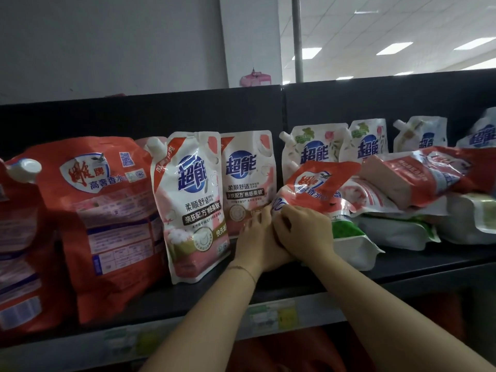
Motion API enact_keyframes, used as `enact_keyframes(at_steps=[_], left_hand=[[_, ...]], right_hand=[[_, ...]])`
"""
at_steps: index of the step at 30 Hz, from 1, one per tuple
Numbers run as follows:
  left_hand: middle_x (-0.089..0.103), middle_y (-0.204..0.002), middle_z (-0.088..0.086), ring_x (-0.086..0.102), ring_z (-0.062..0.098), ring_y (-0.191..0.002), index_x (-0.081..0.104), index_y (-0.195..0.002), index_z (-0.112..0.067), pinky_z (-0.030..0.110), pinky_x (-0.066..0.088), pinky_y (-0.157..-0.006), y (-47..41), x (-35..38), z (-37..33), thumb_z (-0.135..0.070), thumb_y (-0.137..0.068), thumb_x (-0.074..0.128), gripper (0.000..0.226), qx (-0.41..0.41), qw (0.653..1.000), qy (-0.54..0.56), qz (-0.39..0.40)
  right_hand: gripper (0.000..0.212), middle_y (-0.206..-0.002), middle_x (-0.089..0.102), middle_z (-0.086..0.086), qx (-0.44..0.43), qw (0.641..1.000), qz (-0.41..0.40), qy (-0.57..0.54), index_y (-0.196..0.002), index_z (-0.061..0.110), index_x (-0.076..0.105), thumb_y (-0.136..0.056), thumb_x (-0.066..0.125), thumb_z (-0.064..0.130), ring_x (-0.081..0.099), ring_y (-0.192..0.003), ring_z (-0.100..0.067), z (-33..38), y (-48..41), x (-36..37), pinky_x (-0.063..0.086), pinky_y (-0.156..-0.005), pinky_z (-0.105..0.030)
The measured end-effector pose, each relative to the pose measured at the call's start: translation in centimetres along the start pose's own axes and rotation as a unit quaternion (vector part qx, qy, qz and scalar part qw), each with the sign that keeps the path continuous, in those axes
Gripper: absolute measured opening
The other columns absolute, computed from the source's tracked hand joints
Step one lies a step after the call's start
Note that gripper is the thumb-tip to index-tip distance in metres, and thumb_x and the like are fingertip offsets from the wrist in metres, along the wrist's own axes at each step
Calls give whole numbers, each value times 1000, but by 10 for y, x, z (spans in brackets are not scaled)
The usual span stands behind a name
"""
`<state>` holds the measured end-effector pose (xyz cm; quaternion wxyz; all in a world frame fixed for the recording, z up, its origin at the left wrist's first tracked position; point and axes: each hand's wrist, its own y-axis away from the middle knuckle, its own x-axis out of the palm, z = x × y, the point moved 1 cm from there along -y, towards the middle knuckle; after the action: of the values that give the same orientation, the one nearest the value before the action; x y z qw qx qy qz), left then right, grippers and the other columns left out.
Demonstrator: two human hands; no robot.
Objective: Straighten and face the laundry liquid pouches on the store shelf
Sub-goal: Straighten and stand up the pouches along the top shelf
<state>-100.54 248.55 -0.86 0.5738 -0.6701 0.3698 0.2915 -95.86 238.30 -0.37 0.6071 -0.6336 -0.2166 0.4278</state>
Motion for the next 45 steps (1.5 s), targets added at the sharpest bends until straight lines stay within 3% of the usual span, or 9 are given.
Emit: enact_keyframes(at_steps=[13, 16, 21, 24, 28, 33, 36, 41, 45], left_hand=[[58, -122, 4, 54, 24, -113, 45, -127, -18, 36, 45, -95, 3, -1, -2, -54, -66, 43, 71, -72, 981, 176, -48], [60, -118, 0, 57, 16, -109, 50, -124, -21, 35, 48, -95, 0, 1, 7, -51, -57, 61, 74, -101, 963, 248, -34], [58, -120, -1, 58, 6, -101, 46, -133, -22, 16, 51, -80, 0, -9, 24, -9, -67, 82, 76, -123, 906, 402, 42], [63, -114, 5, 60, 18, -105, 59, -116, -21, 28, 52, -87, -3, -10, 29, -21, -61, 72, 57, -170, 884, 432, -48], [67, -99, 12, 62, 22, -90, 64, -97, -18, 34, 53, -83, -7, -12, 29, 12, -78, 58, 36, -243, 813, 516, -116], [64, -84, 7, 60, 19, -73, 65, -96, -18, 23, 51, -48, -5, -19, 28, 13, -81, 50, 38, -295, 764, 556, -145], [64, -90, 8, 60, 14, -73, 62, -100, -15, 19, 53, -56, -3, -20, 25, 14, -81, 52, 35, -263, 786, 538, -153], [65, -100, -3, 64, 12, -89, 52, -108, -25, 23, 52, -76, 3, -8, 24, -31, -68, 71, 45, -150, 922, 341, -107], [61, -102, -7, 61, 10, -89, 43, -118, -24, 19, 42, -73, 9, -9, 21, -38, -62, 75, 67, -122, 953, 264, -81]], right_hand=[[29, -50, 50, -1, -61, 990, -121, -41, -54, 11, 49, -82, 53, 19, 45, -43, -21, 0, -2, 2, 29, -46, -24], [30, -50, 50, -2, -67, 989, -118, -57, -56, 11, 49, -84, 53, 20, 46, -43, -22, 0, 0, 2, 33, -44, -27], [32, -49, 49, 0, -62, 988, -116, -76, -55, 12, 49, -86, 51, 20, 45, -42, -19, 0, 0, 0, 31, -43, -25], [29, -52, 49, -1, -138, 982, -112, -58, -56, 14, 48, -84, 54, 18, 44, -46, -21, 6, 2, 2, 32, -45, -28], [30, -50, 49, -1, -174, 977, -107, -62, -54, 14, 48, -82, 58, 16, 46, -43, -22, 8, 5, 3, 37, -42, -30], [40, -41, 50, 1, -76, 992, -99, -16, -44, 16, 46, -82, 54, 28, 45, -34, -20, 8, 7, 4, 26, -43, -21], [38, -44, 54, -1, -43, 995, -87, 11, -46, 16, 49, -81, 54, 30, 48, -36, -23, 9, 7, 8, 33, -43, -24], [38, -51, 59, -4, 16, 998, -48, 31, -49, 14, 58, -81, 49, 33, 54, -45, -27, 4, 6, 11, 42, -53, -30], [33, -61, 60, -2, 9, 1000, -4, 25, -59, 15, 58, -84, 47, 33, 56, -56, -25, 5, 5, 11, 42, -60, -32]])
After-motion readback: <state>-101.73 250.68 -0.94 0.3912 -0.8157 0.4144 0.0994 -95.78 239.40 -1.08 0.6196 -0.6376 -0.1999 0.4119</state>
